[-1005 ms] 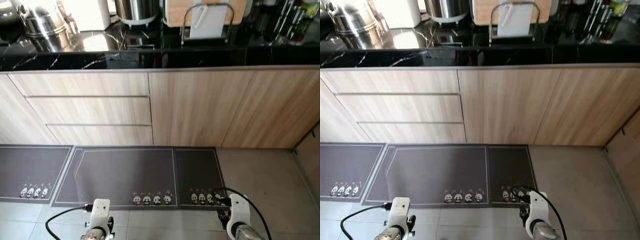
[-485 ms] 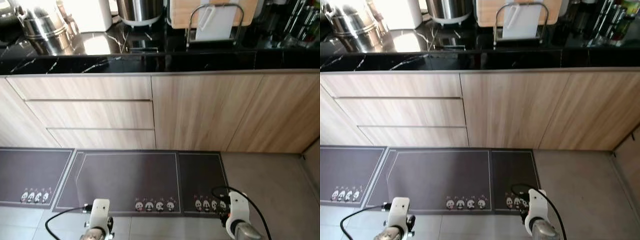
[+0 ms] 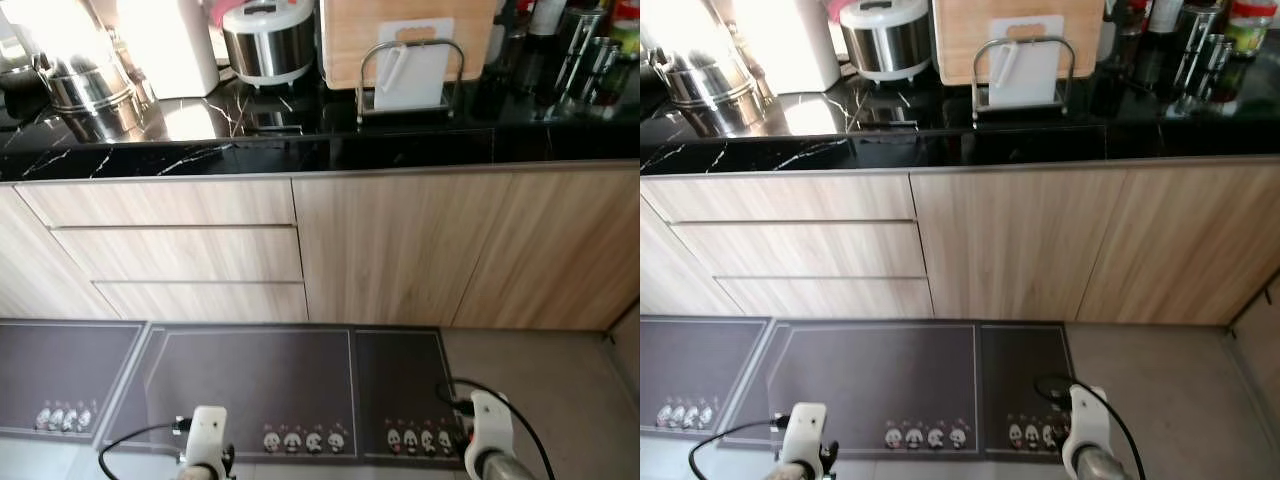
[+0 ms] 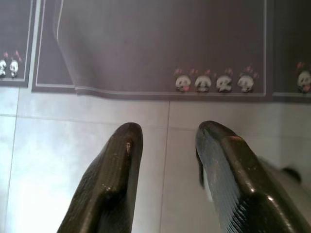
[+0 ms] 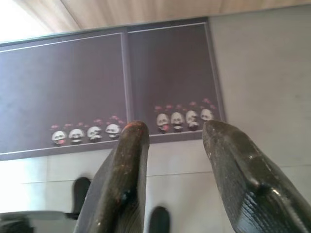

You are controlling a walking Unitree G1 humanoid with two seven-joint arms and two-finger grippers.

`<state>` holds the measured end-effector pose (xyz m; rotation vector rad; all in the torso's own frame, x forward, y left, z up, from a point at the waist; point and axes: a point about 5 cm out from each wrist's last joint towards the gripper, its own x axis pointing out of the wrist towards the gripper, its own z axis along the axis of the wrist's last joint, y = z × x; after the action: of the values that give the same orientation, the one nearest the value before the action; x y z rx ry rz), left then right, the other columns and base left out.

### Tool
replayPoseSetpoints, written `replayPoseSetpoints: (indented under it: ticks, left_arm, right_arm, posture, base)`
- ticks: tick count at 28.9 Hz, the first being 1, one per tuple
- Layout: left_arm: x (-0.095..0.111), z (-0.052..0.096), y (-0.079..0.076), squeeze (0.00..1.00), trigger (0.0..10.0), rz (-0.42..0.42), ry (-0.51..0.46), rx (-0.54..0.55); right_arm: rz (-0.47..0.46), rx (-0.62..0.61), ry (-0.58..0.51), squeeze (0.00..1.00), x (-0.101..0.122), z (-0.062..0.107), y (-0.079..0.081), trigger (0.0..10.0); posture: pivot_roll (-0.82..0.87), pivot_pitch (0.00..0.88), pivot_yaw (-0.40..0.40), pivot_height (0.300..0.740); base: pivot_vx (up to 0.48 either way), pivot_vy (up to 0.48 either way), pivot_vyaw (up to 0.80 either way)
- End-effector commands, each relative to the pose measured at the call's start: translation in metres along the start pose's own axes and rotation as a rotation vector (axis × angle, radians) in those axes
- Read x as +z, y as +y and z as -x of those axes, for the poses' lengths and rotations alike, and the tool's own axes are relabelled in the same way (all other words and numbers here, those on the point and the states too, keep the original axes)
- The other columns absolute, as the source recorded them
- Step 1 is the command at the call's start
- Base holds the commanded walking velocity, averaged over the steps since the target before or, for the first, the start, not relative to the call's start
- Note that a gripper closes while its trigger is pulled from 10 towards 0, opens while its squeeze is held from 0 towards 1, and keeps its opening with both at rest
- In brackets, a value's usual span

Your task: Kitchen organization

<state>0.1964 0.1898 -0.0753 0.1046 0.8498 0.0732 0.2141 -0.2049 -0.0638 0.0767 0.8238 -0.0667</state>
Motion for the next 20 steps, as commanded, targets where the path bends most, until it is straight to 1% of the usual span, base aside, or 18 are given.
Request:
replayPoseSetpoints:
  ticks: [1, 2, 14, 20]
  left_arm:
    - [-0.0007, -0.0004, -0.0018, 0.00, 10.0, -0.019, 0.019, -0.001]
    - [-0.0007, -0.0004, -0.0018, 0.00, 10.0, -0.019, 0.019, -0.001]
    - [-0.0005, -0.0003, -0.0024, 0.00, 10.0, 0.004, 0.014, -0.011]
    - [-0.0007, -0.0003, -0.0026, 0.00, 10.0, 0.005, 0.016, -0.013]
  right_arm:
    - [0.000, -0.005, 0.014, 0.00, -0.0035, 0.0009, -0.0023, 10.0]
    - [0.000, -0.005, 0.014, 0.00, -0.0035, 0.0009, -0.0023, 10.0]
    - [-0.007, -0.005, 0.021, 0.00, -0.0037, 0.0008, -0.0022, 10.0]
    - [0.004, -0.002, 0.029, 0.00, -0.0040, 0.0008, -0.0025, 10.0]
  posture:
    - [0.04, 0.099, 0.035, 0.740]
    - [0.04, 0.099, 0.035, 0.740]
    - [0.04, 0.104, 0.033, 0.740]
    - [0.04, 0.103, 0.032, 0.740]
  base:
    - [0.251, 0.000, 0.00]
    - [0.251, 0.000, 0.00]
    - [0.000, 0.000, 0.00]
    - [0.000, 0.000, -0.79]
